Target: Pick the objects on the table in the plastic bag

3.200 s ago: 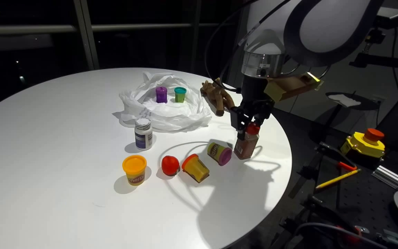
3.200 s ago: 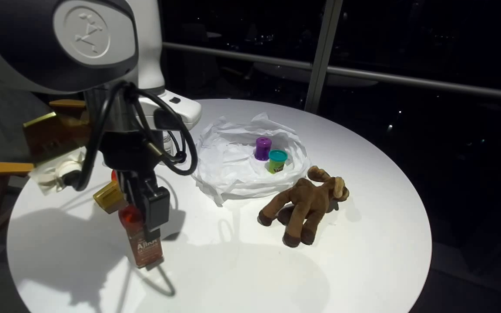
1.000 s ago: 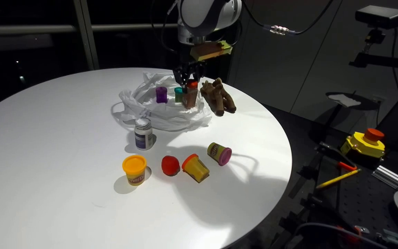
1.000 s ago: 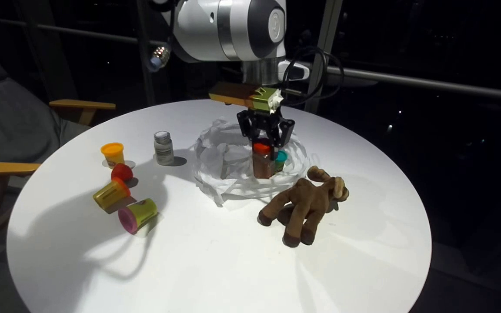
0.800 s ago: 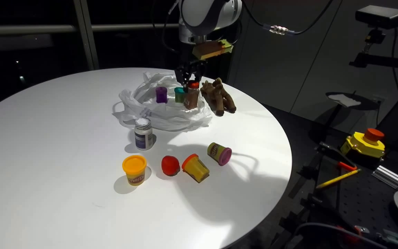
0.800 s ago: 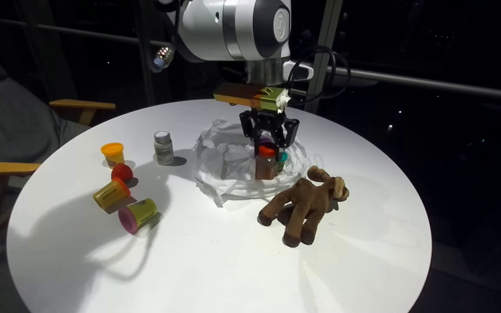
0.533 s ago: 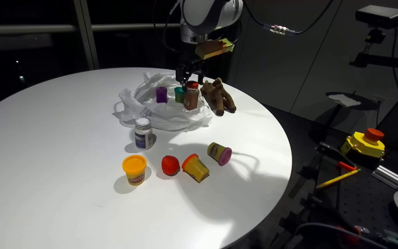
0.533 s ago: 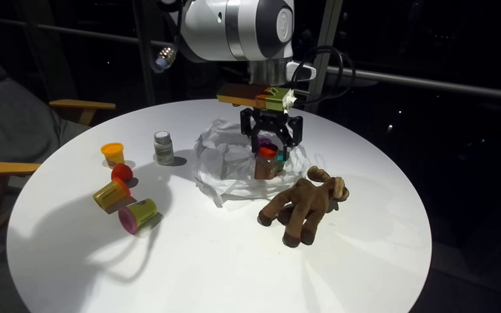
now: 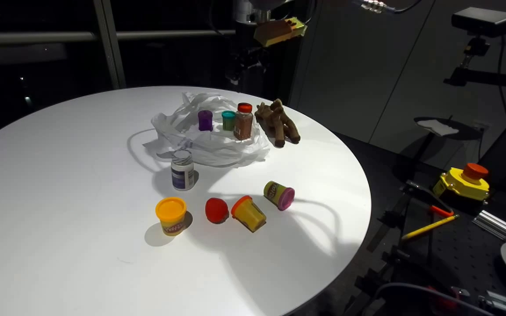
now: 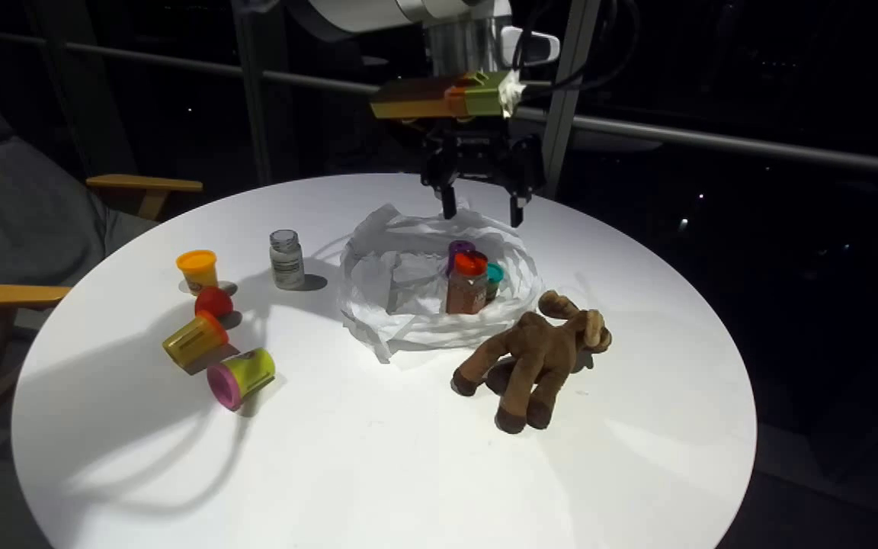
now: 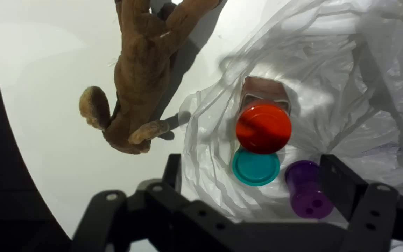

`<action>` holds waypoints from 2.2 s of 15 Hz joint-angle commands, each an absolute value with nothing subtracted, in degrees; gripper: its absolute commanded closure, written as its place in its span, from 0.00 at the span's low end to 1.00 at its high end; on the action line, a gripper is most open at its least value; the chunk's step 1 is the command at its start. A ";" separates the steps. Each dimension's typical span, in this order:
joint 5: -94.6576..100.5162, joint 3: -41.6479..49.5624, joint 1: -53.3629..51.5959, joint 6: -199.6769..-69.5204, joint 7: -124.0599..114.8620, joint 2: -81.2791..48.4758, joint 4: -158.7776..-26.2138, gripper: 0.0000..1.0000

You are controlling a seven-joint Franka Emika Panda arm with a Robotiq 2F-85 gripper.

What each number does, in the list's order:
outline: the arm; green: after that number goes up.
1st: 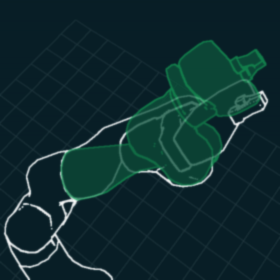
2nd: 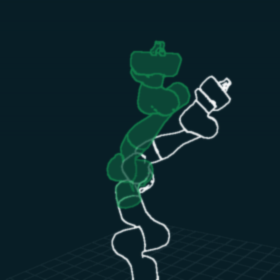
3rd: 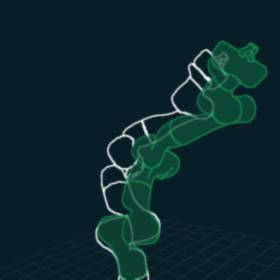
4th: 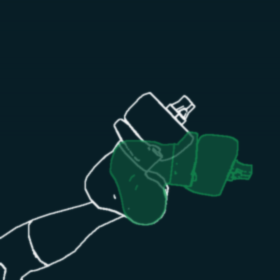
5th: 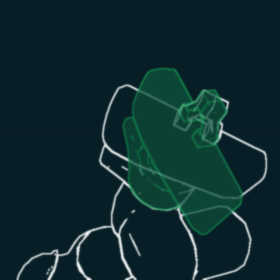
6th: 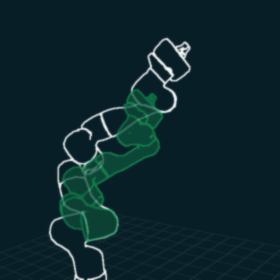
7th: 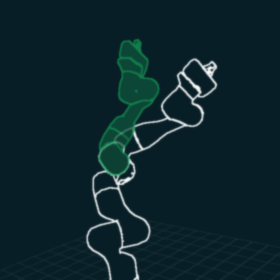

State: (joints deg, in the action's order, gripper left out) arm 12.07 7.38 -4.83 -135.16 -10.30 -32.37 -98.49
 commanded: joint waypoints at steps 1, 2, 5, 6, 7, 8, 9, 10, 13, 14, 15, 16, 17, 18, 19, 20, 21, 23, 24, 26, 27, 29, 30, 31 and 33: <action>14.91 5.42 -7.82 -135.68 -10.53 -21.64 -111.08 0.00; 14.53 4.22 -8.10 -136.00 -9.95 -20.21 -113.42 0.00; 13.15 1.03 -8.76 -138.53 -10.25 -19.58 -119.43 0.00; 12.80 0.18 -8.93 -138.65 -10.35 -19.61 -121.06 0.00; 12.90 -0.22 -9.12 -138.97 -10.95 -20.57 -122.17 0.00; 13.06 -0.58 -9.29 -139.07 -11.20 -20.87 -123.58 0.00; 12.81 -0.98 -9.32 -139.11 -10.98 -21.14 -124.78 0.00; 12.26 -1.42 -9.21 -139.23 -10.32 -21.46 -125.68 0.00; 10.67 -2.83 -8.83 -139.67 -8.41 -21.94 -128.15 0.00; 9.94 -3.44 -8.72 -140.36 -7.57 -21.83 -128.93 0.00; 9.54 -3.81 -8.75 -141.40 -7.16 -21.72 -129.66 0.00; 9.15 -4.21 -8.75 -141.98 -6.64 -21.43 -130.31 0.00; 8.57 -4.57 -8.72 -142.80 -6.32 -21.47 -130.83 0.00; 8.68 -4.49 -9.07 -143.48 -6.67 -22.04 -131.07 0.00; 8.56 -4.61 -9.21 -143.87 -6.66 -22.37 -131.41 0.00; 9.18 -4.41 -9.61 -144.43 -7.29 -22.78 -131.78 0.00; 9.60 -4.22 -9.89 -144.85 -7.74 -23.25 -131.98 0.00; 9.69 -4.13 -10.12 -145.68 -7.86 -24.26 -132.32 0.00; 9.27 -4.34 -10.01 -145.76 -7.56 -24.76 -132.36 0.00; 8.71 -4.64 -9.81 -146.21 -7.04 -25.99 -132.15 0.00; 8.63 -4.68 -9.82 -146.31 -7.02 -26.49 -132.10 0.00; 8.65 -4.55 -9.93 -146.81 -7.24 -27.62 -131.79 0.28; 8.96 -4.28 -10.16 -146.93 -7.56 -27.80 -131.87 0.31; 9.29 -3.97 -10.42 -146.90 -7.97 -27.76 -131.91 0.32; 10.22 -3.05 -11.06 -146.45 -9.08 -27.03 -132.07 0.48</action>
